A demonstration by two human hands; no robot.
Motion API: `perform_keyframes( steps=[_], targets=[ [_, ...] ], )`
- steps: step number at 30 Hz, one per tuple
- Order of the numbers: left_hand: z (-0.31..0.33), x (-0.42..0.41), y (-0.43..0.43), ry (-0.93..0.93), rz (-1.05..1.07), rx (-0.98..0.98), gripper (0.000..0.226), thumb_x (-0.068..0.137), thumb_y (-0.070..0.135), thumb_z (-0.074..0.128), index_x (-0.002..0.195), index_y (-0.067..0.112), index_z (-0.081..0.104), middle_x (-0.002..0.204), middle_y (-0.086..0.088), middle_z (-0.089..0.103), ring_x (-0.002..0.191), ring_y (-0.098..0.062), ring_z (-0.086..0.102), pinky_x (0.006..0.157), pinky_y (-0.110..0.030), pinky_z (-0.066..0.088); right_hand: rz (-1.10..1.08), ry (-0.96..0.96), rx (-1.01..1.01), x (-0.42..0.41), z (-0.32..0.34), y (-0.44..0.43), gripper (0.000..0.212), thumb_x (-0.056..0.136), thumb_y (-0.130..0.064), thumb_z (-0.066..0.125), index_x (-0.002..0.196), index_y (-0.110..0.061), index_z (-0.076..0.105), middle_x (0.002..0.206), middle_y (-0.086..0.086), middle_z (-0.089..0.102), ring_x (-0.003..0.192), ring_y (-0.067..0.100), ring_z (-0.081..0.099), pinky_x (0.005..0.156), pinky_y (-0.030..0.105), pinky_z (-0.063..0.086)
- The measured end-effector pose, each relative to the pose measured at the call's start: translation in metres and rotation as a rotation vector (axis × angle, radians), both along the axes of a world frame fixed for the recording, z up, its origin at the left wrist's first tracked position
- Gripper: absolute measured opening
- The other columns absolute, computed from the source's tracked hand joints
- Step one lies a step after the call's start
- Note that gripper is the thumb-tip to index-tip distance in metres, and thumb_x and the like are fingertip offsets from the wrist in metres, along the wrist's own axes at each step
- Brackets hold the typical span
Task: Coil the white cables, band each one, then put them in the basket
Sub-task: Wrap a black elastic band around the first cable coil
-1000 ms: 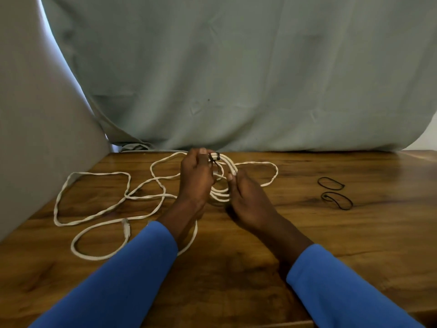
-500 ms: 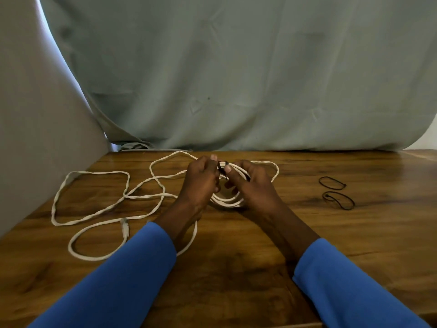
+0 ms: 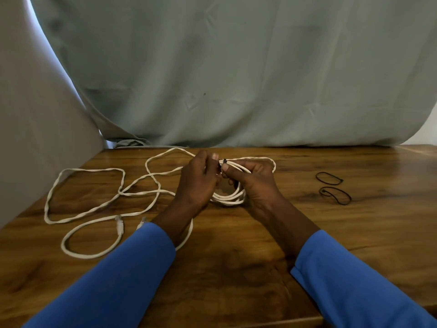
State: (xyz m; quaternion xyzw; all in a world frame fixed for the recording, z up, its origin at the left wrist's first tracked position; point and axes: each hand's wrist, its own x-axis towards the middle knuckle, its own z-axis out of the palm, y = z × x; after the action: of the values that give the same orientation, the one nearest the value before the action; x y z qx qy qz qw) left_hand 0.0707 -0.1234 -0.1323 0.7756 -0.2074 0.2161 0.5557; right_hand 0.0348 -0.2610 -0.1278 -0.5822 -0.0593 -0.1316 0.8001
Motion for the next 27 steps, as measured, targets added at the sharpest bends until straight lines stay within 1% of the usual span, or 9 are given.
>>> perform_keyframes(
  steps=[3, 4, 6, 8, 12, 15, 19, 24, 27],
  targets=[
    [0.006, -0.005, 0.006, -0.286, 0.086, 0.226, 0.018, 0.097, 0.034, 0.064, 0.112, 0.025, 0.060, 0.111, 0.006, 0.059, 0.104, -0.011, 0.056, 0.088, -0.032, 0.047, -0.041, 0.076, 0.090, 0.006, -0.001, -0.004, 0.025, 0.082, -0.007, 0.081, 0.103, 0.006, 0.076, 0.087, 0.018, 0.076, 0.073, 0.022, 0.069, 0.071, 0.036, 0.061],
    [0.008, -0.006, 0.007, -0.371, 0.087, 0.278, 0.022, 0.092, 0.033, 0.069, 0.111, 0.026, 0.060, 0.110, 0.008, 0.056, 0.104, -0.012, 0.054, 0.087, -0.033, 0.046, -0.032, 0.100, 0.146, 0.007, -0.001, -0.006, 0.022, 0.084, -0.006, 0.079, 0.102, 0.007, 0.075, 0.088, 0.019, 0.076, 0.075, 0.025, 0.070, 0.077, 0.040, 0.062],
    [0.011, -0.009, 0.007, -0.477, 0.075, 0.377, 0.025, 0.086, 0.034, 0.075, 0.106, 0.028, 0.063, 0.103, 0.011, 0.055, 0.098, -0.010, 0.053, 0.085, -0.036, 0.044, -0.011, 0.122, 0.236, 0.008, -0.001, -0.010, 0.011, 0.089, -0.004, 0.074, 0.095, 0.005, 0.072, 0.077, 0.013, 0.074, 0.068, 0.021, 0.069, 0.073, 0.037, 0.061],
    [0.010, -0.010, 0.004, -0.518, 0.062, 0.432, 0.026, 0.084, 0.037, 0.079, 0.105, 0.028, 0.066, 0.097, 0.013, 0.055, 0.093, -0.007, 0.052, 0.083, -0.035, 0.043, 0.007, 0.117, 0.266, 0.006, -0.001, -0.011, 0.013, 0.090, -0.003, 0.072, 0.099, 0.007, 0.071, 0.081, 0.013, 0.075, 0.073, 0.023, 0.071, 0.076, 0.039, 0.059],
    [0.006, -0.006, 0.001, -0.567, 0.087, 0.420, 0.025, 0.082, 0.032, 0.084, 0.101, 0.023, 0.071, 0.090, 0.012, 0.058, 0.083, -0.004, 0.047, 0.077, -0.026, 0.037, 0.006, 0.102, 0.255, 0.004, -0.002, -0.009, 0.036, 0.090, -0.004, 0.072, 0.119, 0.015, 0.065, 0.097, 0.021, 0.073, 0.085, 0.030, 0.070, 0.084, 0.044, 0.058],
    [0.007, -0.007, 0.003, -0.569, 0.086, 0.391, 0.022, 0.083, 0.029, 0.084, 0.100, 0.021, 0.074, 0.089, 0.013, 0.058, 0.077, -0.003, 0.046, 0.073, -0.024, 0.037, -0.002, 0.111, 0.249, 0.004, -0.002, -0.010, 0.036, 0.090, -0.006, 0.073, 0.119, 0.012, 0.065, 0.094, 0.020, 0.074, 0.086, 0.032, 0.070, 0.097, 0.055, 0.053],
    [0.008, -0.009, 0.003, -0.580, 0.068, 0.368, 0.009, 0.090, 0.023, 0.077, 0.097, 0.020, 0.074, 0.089, 0.010, 0.061, 0.075, -0.005, 0.048, 0.071, -0.027, 0.042, 0.019, 0.111, 0.240, 0.005, -0.005, -0.008, 0.036, 0.091, -0.008, 0.071, 0.122, 0.010, 0.067, 0.116, 0.031, 0.070, 0.103, 0.039, 0.067, 0.105, 0.057, 0.050],
    [0.012, -0.007, 0.009, -0.483, -0.021, 0.370, 0.004, 0.094, 0.023, 0.067, 0.093, 0.020, 0.065, 0.088, 0.008, 0.059, 0.080, -0.012, 0.054, 0.072, -0.033, 0.045, -0.016, 0.118, 0.255, 0.011, -0.008, -0.010, 0.022, 0.092, -0.010, 0.071, 0.106, 0.006, 0.072, 0.102, 0.023, 0.072, 0.093, 0.034, 0.069, 0.099, 0.057, 0.053],
    [0.017, -0.009, 0.014, -0.453, -0.124, 0.386, 0.004, 0.093, 0.023, 0.062, 0.091, 0.019, 0.063, 0.087, 0.006, 0.060, 0.081, -0.012, 0.056, 0.070, -0.029, 0.043, -0.072, 0.102, 0.224, 0.013, -0.009, -0.012, 0.021, 0.090, -0.012, 0.074, 0.102, 0.005, 0.073, 0.110, 0.030, 0.070, 0.099, 0.040, 0.067, 0.102, 0.063, 0.051]
  ],
)
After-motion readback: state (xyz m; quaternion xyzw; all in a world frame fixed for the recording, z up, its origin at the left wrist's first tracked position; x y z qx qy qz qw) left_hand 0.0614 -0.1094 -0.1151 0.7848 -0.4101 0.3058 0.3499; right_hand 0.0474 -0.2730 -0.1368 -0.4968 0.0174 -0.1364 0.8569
